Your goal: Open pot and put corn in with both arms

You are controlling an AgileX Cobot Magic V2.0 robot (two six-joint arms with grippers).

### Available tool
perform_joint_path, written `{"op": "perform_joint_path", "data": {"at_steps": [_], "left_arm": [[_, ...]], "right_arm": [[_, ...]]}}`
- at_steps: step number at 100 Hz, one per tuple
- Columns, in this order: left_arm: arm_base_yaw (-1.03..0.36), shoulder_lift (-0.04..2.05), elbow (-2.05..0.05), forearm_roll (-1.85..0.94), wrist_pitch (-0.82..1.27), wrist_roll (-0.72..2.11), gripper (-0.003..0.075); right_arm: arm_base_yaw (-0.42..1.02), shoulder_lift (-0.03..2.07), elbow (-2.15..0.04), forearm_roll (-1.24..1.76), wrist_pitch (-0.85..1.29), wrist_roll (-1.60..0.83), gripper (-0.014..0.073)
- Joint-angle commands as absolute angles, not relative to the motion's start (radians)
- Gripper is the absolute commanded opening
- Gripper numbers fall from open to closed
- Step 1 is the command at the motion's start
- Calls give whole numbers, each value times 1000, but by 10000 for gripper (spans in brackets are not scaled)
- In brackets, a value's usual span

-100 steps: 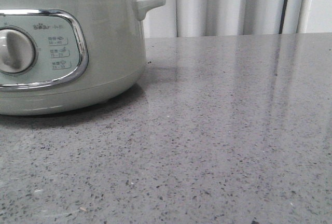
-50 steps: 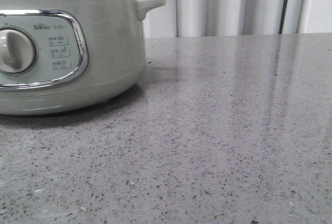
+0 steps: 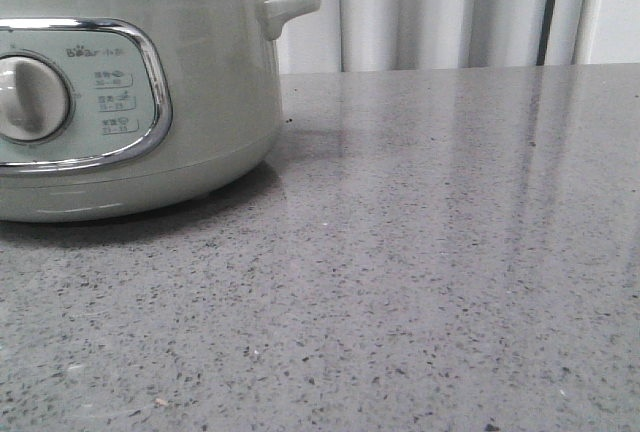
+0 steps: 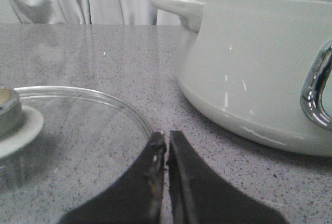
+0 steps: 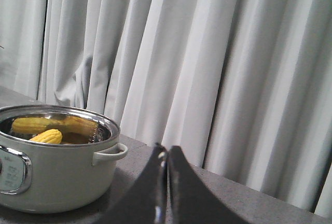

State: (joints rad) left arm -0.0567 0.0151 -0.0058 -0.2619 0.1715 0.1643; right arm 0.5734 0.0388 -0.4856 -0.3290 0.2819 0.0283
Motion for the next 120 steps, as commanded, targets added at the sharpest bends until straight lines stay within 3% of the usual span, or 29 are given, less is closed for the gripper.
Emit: {"op": "perform_joint_path", "data": {"at_steps": [1,21,44,120], "left_arm": [[-67,-40,11,-205,127,41,-20],[-67,-31,23,17,268,-11,-20],[-67,-31,23,-99,270,-11,-20],[-67,-31,23,-99,268,-11,-20]], "right_arm": [[566,53,-504,-348,212,22,-43],[566,53,-504,-348,212,22,-43],[566,53,-504,-348,212,22,-43],[566,46,-490,-348,216,22,-43]]}}
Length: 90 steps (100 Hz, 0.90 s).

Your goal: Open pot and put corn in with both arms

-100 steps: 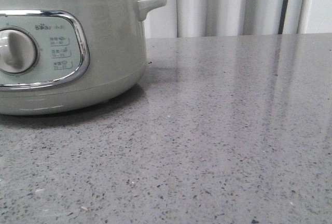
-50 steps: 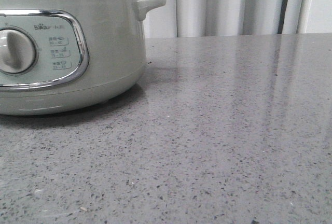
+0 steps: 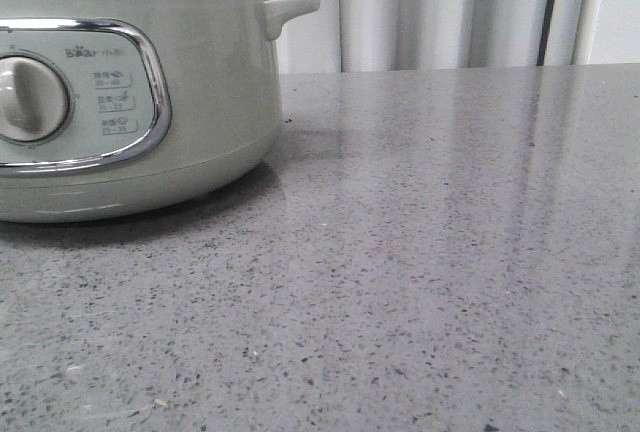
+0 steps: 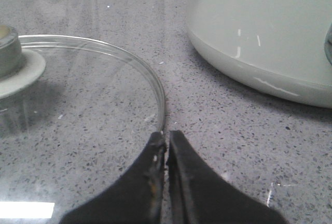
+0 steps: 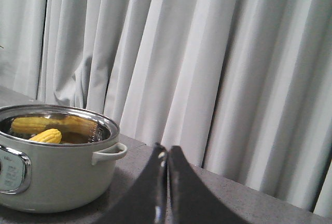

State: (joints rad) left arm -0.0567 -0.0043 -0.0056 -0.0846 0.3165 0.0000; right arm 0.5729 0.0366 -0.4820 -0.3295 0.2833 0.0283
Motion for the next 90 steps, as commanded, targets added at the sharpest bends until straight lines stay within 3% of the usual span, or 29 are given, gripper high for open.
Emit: {"op": "perform_joint_path", "data": {"at_steps": [1,21,59,71,90], "left_arm": [[-67,-31,23,-99,268,-11,-20],[-67,-31,23,-99,268,-11,-20],[-67,-31,23,-99,268,-11,-20],[-67,-31,23,-99,268,-11,-20],[-67,-31,23,-99,268,-11,-20]], "right_arm": [[566,46,-485,-348,218,22,-43],[494,14,-356,-348,225,22,-43],[110,12,-34,-230,80,22,-43],[69,12,30,-130,85,22,-43],[62,2,28,-102,285,22,-43]]}}
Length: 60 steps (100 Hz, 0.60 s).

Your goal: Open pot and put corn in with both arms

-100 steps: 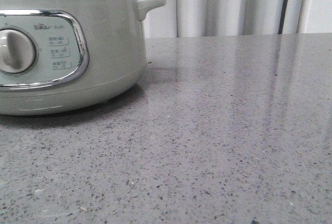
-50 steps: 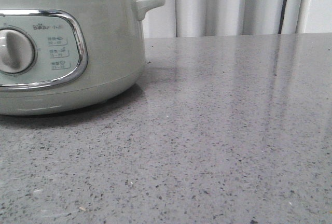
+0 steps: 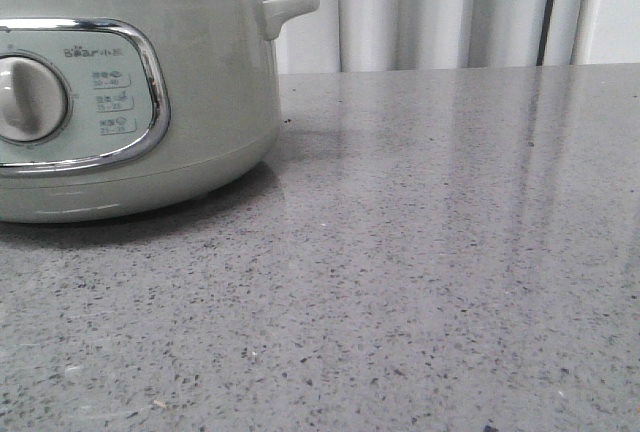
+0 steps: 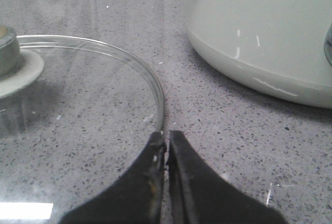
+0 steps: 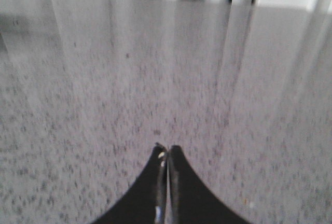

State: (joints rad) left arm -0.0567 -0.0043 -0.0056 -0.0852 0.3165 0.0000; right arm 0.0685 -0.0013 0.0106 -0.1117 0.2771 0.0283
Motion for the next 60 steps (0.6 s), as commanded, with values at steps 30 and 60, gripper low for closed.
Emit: {"op": "perform_joint_path", "data": {"at_steps": [30,60], "left_arm": [[-67,-31,23,-99,268,-11,-20],[-67,-31,23,-99,268,-11,-20]], "right_arm": [[62,-33,28,-104,299,22,-43],[62,-33,28,-104,297,22,-43]]}}
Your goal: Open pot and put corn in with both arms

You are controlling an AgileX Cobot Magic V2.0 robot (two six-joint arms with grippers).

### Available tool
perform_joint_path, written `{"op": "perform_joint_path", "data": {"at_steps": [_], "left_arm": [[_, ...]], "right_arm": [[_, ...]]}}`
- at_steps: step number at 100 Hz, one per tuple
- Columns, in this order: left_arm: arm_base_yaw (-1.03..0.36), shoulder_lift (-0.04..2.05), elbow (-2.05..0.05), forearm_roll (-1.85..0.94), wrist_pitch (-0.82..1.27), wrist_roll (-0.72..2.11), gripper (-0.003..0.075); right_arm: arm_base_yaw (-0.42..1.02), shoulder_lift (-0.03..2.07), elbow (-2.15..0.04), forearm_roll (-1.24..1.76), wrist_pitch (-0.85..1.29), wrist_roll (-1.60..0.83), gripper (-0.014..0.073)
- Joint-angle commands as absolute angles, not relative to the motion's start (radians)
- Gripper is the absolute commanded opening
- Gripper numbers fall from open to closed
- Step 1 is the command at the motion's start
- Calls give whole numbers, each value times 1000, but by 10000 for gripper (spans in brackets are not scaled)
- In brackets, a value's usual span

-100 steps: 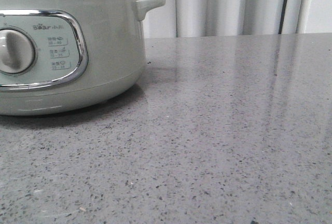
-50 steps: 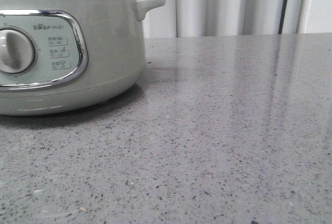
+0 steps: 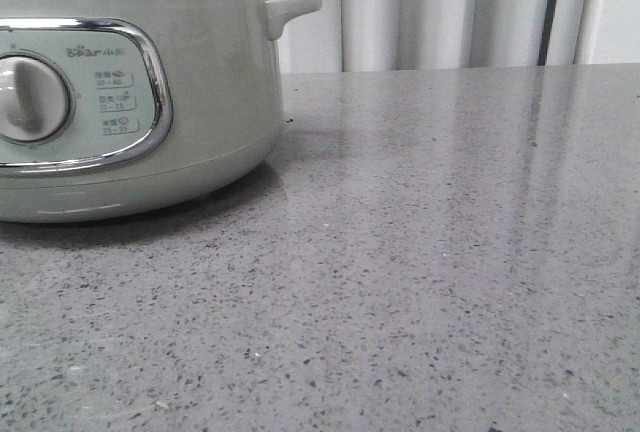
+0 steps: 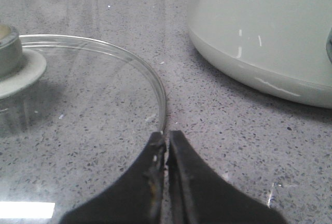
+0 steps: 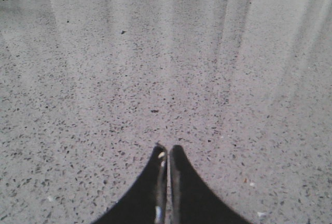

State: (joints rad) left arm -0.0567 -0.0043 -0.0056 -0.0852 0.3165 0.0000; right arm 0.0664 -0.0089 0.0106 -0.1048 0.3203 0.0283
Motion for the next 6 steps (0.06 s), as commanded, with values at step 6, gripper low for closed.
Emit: {"op": "perform_joint_path", "data": {"at_steps": [6], "left_arm": [[-67,-31,23,-99,268,-11,-20]], "right_arm": [[62,-33,28,-104,297,22,-43]]}}
